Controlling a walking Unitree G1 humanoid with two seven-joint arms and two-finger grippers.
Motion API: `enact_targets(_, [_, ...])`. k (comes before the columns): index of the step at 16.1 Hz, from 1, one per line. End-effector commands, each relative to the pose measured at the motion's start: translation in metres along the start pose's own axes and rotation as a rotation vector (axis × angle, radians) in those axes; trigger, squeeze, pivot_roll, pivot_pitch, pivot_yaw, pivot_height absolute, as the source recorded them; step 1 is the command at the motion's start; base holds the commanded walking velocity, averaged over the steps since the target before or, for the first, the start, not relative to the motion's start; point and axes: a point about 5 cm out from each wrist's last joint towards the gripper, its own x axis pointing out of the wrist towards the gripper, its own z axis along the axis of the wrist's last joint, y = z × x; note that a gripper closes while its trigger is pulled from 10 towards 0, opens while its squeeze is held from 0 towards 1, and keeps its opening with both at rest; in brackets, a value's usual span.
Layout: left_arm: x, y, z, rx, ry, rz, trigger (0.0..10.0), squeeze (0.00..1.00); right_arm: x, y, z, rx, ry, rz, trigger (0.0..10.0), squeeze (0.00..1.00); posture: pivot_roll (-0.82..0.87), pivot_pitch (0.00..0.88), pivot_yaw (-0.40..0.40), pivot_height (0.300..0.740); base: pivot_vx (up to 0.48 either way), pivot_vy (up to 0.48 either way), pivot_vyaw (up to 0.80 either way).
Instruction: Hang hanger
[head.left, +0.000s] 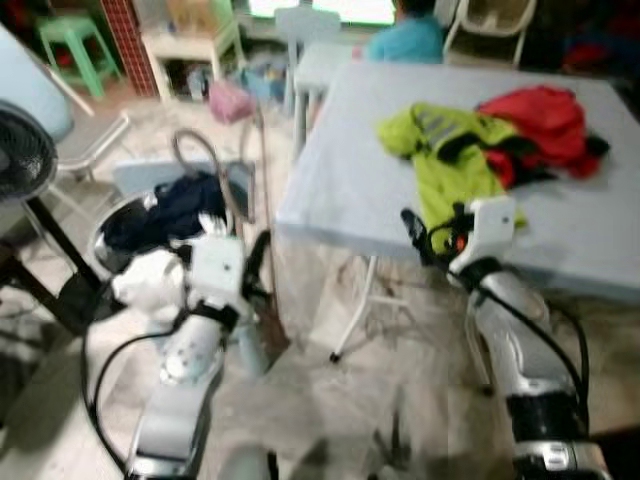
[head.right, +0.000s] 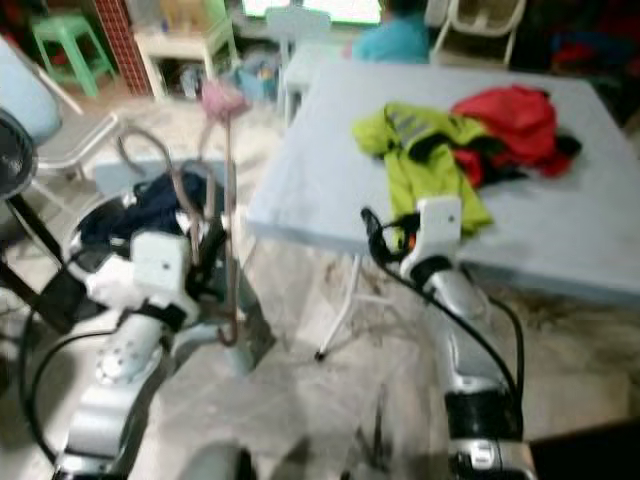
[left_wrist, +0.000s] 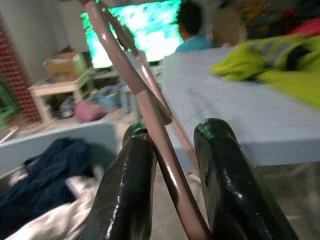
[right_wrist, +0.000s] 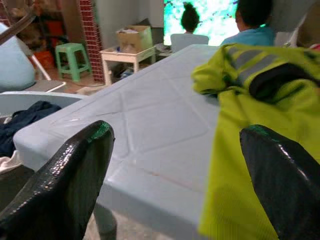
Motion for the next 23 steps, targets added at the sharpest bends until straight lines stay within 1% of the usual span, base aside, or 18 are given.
enact_targets(1, [0.003,0.001,0.006,-0.004,-0.018,-0.008,10.0,0.00,0.001,-0.001,0.003,0.000,-0.006,-0.001,10.0,0.00,0.03,0.045,-0.029,0.740,0.000,0.311,0.00])
enact_targets(10, [0.004,0.001,0.006,-0.022,-0.012,-0.028,10.0,0.00,0.002,0.000,0.004,0.004,-0.007,0.009,10.0,0.00,0.02,0.044,-0.029,0.740,0.000,0.480,0.00])
enact_targets(13, [0.004,0.000,0.006,-0.021,-0.010,-0.034,10.0,0.00,0.002,0.000,0.004,-0.001,-0.007,0.006,10.0,0.00,0.02,0.041,-0.028,0.740,0.000,0.480,0.00])
enact_targets(16, [0.005,0.001,0.005,-0.020,-0.007,-0.034,10.0,0.00,0.002,-0.003,0.004,-0.030,-0.008,-0.022,10.0,0.00,0.02,0.039,-0.028,0.740,0.000,0.480,0.00])
enact_targets(18, [0.005,0.000,0.005,-0.018,-0.004,-0.037,10.0,0.00,0.003,-0.004,0.003,-0.027,0.004,-0.023,10.0,0.00,0.02,0.039,-0.027,0.740,0.000,0.480,0.00])
enact_targets(21, [0.004,-0.002,0.003,-0.005,0.009,-0.066,10.0,0.00,0.002,-0.006,0.002,-0.069,0.014,-0.022,10.0,0.00,0.02,0.039,-0.027,0.740,0.000,0.480,0.00])
enact_targets(23, [0.002,-0.004,-0.004,0.011,0.056,-0.169,10.0,0.00,0.003,-0.012,0.003,-0.187,0.031,-0.036,10.0,0.00,0.02,0.041,-0.025,0.740,0.000,0.000,0.00])
